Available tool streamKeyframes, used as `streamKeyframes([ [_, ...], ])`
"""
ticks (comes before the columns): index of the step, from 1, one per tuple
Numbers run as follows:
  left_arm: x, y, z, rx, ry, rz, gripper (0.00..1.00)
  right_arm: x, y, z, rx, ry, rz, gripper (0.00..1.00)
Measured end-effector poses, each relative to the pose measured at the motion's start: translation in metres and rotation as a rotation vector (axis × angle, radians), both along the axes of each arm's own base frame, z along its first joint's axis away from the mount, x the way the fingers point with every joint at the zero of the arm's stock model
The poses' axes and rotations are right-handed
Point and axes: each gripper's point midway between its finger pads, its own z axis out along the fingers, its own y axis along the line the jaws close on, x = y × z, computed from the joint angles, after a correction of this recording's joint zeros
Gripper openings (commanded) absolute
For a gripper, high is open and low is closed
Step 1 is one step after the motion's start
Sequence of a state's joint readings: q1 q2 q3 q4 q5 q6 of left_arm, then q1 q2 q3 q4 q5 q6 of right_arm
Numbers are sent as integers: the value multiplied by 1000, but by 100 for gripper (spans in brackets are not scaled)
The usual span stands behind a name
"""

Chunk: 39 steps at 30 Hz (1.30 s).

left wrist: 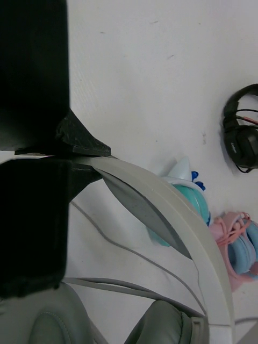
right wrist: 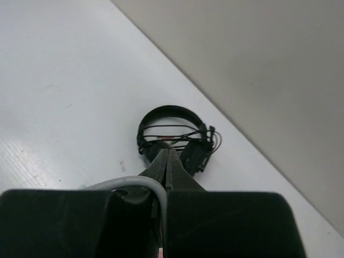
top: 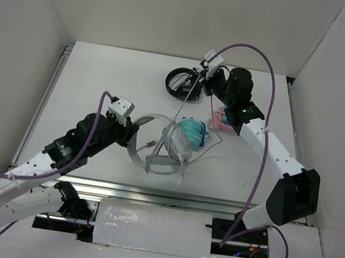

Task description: Wrap the headphones

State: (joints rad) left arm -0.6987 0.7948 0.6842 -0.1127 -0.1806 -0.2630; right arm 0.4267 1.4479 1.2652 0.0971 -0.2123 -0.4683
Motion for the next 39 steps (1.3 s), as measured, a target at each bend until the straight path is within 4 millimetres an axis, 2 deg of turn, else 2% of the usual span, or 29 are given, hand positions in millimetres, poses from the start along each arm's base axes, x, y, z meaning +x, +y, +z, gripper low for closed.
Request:
streamKeyframes([
  [6, -3, 2, 48, -43, -98, -11, 0, 13, 13, -54, 90, 185, 127, 1],
  [9, -7, 1, 71, -59, -121, -26, 0, 11, 25, -76, 113, 262, 187, 11],
  [10, -7, 1, 84, -65, -140, -27, 0, 8, 31, -82, 123, 283, 214, 19],
  [12, -5, 3, 114, -78, -174, -13, 0, -1, 44, -91, 138, 317, 268, 24],
  [14, 0, 4, 152, -107, -218, 11, 0, -13, 60, -95, 156, 333, 324, 28],
  [17, 7, 9, 209, -162, -290, 58, 0, -32, 93, -94, 187, 338, 419, 31],
  [19, 7, 17, 233, -192, -326, 90, 0, -45, 116, -96, 206, 349, 487, 34],
  [23, 1, 32, 263, -207, -354, 134, 0, -68, 159, -111, 251, 406, 599, 36],
  [30, -4, 47, 316, -212, -441, 167, 0, -111, 217, -157, 321, 587, 730, 40],
  [34, 0, 58, 346, -209, -493, 226, 0, -146, 243, -176, 362, 672, 811, 32],
  [36, 7, 65, 353, -198, -504, 281, 0, -169, 253, -191, 373, 725, 842, 19],
  [37, 11, 71, 354, -186, -508, 319, 0, -180, 255, -198, 378, 753, 851, 11],
  [39, 20, 83, 352, -158, -505, 392, 0, -203, 253, -211, 371, 803, 877, 1],
])
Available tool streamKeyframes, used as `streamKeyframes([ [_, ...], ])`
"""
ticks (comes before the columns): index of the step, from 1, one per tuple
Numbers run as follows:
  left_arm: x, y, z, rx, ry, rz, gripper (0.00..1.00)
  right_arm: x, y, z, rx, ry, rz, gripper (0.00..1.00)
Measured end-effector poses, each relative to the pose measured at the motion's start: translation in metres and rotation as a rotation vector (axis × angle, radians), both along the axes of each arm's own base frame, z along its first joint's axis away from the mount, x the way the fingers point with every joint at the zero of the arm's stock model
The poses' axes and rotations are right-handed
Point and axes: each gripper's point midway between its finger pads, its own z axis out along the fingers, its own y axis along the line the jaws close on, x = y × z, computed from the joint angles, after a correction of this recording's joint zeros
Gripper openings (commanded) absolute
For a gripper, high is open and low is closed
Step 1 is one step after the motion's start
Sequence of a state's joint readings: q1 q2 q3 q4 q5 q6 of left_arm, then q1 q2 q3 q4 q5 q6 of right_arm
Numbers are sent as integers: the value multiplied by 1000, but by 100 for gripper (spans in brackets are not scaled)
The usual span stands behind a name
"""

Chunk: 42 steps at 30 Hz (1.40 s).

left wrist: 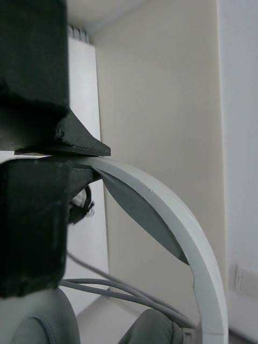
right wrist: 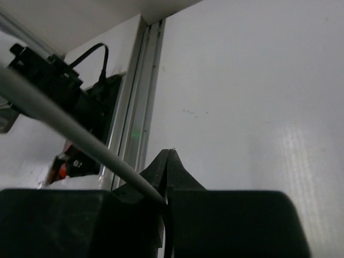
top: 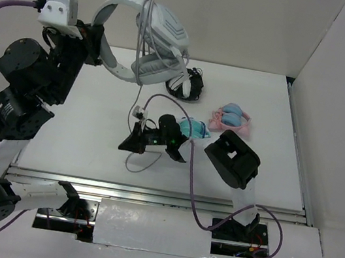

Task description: Wrap the headphones

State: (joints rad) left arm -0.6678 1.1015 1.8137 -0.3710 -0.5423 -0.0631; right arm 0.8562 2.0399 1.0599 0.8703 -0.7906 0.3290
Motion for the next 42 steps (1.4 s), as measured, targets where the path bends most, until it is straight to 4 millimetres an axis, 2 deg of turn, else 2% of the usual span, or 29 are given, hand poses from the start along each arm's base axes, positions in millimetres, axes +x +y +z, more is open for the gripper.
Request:
streamKeyframes([
  [3, 21, 25, -8, 11, 30, 142, 0, -26, -14, -18, -32, 51, 30, 0],
  [6, 48, 56, -21, 5, 74, 293, 0, -57, -48, -25, -69, 84, 26, 0],
  [9, 82, 91, -44, -34, 137, 412, 0, -77, -78, -5, -64, 24, -38, 0],
  [11, 107, 119, -65, -75, 188, 470, 0, -92, -86, 24, -23, -55, -68, 0],
  [13, 129, 155, -96, -129, 254, 547, 0, -108, -85, 58, 46, -138, -87, 0],
  [15, 142, 188, -132, -188, 323, 625, 0, -121, -84, 77, 80, -187, -100, 0],
  [17, 144, 213, -175, -239, 416, 708, 0, -124, -84, 84, 66, -230, -146, 0],
  [19, 139, 224, -209, -275, 496, 775, 0, -123, -83, 82, 11, -266, -189, 0],
  [22, 131, 223, -244, -290, 567, 842, 0, -104, -81, 87, -70, -343, -306, 0],
  [25, 128, 208, -274, -283, 598, 859, 0, -76, -91, 113, -90, -454, -470, 0],
  [28, 116, 184, -321, -229, 691, 854, 0, -41, -115, 155, -101, -597, -671, 0],
  [30, 106, 169, -351, -175, 758, 849, 0, -21, -134, 194, -97, -689, -799, 0],
  [34, 88, 143, -396, -72, 857, 826, 0, 5, -175, 263, -71, -834, -989, 0],
  [37, 82, 127, -415, -19, 900, 786, 0, 19, -202, 298, -82, -920, -1086, 0],
  [42, 83, 88, -422, 60, 901, 694, 0, 39, -224, 325, -155, -1054, -1154, 0],
])
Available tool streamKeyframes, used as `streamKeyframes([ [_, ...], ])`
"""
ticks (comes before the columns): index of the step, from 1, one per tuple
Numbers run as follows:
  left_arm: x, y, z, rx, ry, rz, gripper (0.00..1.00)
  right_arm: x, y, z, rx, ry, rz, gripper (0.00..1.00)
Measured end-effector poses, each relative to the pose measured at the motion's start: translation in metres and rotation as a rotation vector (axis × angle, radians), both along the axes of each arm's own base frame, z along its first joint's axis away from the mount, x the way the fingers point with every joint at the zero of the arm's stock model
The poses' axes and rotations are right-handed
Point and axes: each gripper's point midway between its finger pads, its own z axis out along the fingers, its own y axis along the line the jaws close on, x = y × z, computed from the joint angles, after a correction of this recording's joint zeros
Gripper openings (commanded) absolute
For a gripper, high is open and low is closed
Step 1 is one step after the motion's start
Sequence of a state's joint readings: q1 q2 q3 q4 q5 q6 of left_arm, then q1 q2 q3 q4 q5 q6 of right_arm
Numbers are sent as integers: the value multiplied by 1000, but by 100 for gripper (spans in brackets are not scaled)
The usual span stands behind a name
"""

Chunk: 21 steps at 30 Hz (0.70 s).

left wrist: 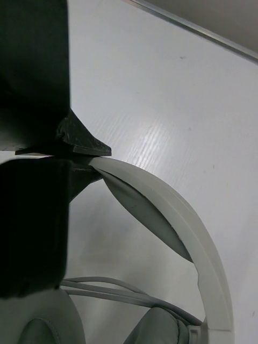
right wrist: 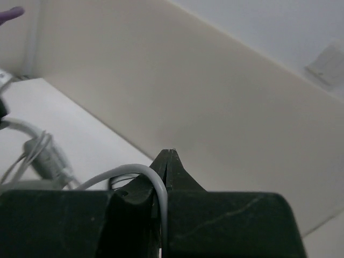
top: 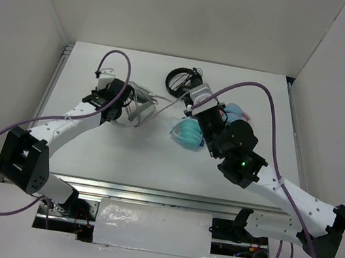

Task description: Wrap the headphones

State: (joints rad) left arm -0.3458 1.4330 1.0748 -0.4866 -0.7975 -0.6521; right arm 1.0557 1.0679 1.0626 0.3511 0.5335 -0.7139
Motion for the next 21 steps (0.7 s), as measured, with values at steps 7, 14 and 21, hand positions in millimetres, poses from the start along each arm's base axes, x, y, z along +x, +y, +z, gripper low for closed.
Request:
streamKeyframes([
  [7, -13, -86, -20, -23, 44, -380, 0, 59, -36, 34, -104, -84, -167, 0],
  [14, -66, -154, 25, -178, -127, -789, 0, 137, -63, 30, -142, -12, -167, 0],
  [21, -99, -210, 102, -237, -343, -1082, 0, 200, -68, -12, -89, 171, -37, 0],
])
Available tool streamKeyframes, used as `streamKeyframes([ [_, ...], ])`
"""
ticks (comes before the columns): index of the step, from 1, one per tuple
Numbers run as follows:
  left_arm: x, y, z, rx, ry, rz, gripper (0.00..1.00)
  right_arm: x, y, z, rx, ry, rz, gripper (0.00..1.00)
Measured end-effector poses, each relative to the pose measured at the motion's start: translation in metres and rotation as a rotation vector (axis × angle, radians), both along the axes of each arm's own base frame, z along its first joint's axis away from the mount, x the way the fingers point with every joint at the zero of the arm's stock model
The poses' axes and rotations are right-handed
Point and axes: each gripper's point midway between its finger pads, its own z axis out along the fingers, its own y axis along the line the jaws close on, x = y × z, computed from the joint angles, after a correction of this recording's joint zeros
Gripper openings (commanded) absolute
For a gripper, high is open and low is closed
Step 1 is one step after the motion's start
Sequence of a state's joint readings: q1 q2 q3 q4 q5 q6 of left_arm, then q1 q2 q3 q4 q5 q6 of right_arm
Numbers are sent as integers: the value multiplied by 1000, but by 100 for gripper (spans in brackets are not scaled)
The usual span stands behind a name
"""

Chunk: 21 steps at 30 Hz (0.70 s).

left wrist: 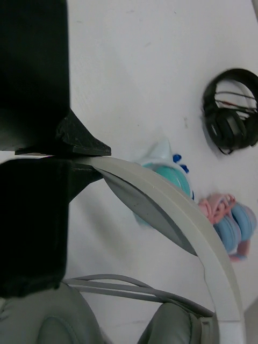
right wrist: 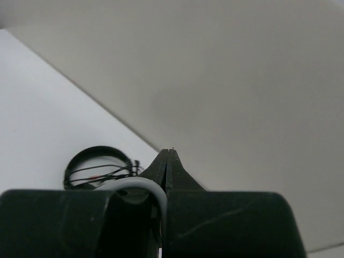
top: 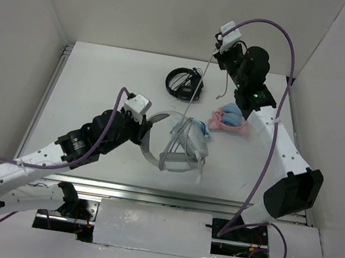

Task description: Wrap the headphones

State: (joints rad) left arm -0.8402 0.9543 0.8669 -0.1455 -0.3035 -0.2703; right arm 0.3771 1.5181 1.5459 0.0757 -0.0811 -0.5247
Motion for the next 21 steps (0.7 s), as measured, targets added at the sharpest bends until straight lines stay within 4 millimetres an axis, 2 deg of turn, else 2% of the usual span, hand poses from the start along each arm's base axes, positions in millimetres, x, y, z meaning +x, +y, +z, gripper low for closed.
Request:
streamKeyframes([
  [4, -23, -16, 16, -12, -49, -112, 0, 18, 10, -49, 28, 146, 71, 0],
  [7, -34, -18, 20, 4, -54, -155, 0, 22, 11, -79, 71, 217, 81, 0],
  [11, -33, -8, 30, 40, -52, -107, 0, 18, 3, -120, 155, 298, 73, 0],
  [13, -27, 1, 39, 55, -57, -51, 0, 19, -5, -134, 197, 327, 52, 0],
  [17, -17, 19, 46, 77, -63, 64, 0, 19, -27, -133, 261, 318, -6, 0],
  [21, -14, 33, 34, 118, -29, 141, 0, 12, -53, -95, 311, 230, -72, 0],
])
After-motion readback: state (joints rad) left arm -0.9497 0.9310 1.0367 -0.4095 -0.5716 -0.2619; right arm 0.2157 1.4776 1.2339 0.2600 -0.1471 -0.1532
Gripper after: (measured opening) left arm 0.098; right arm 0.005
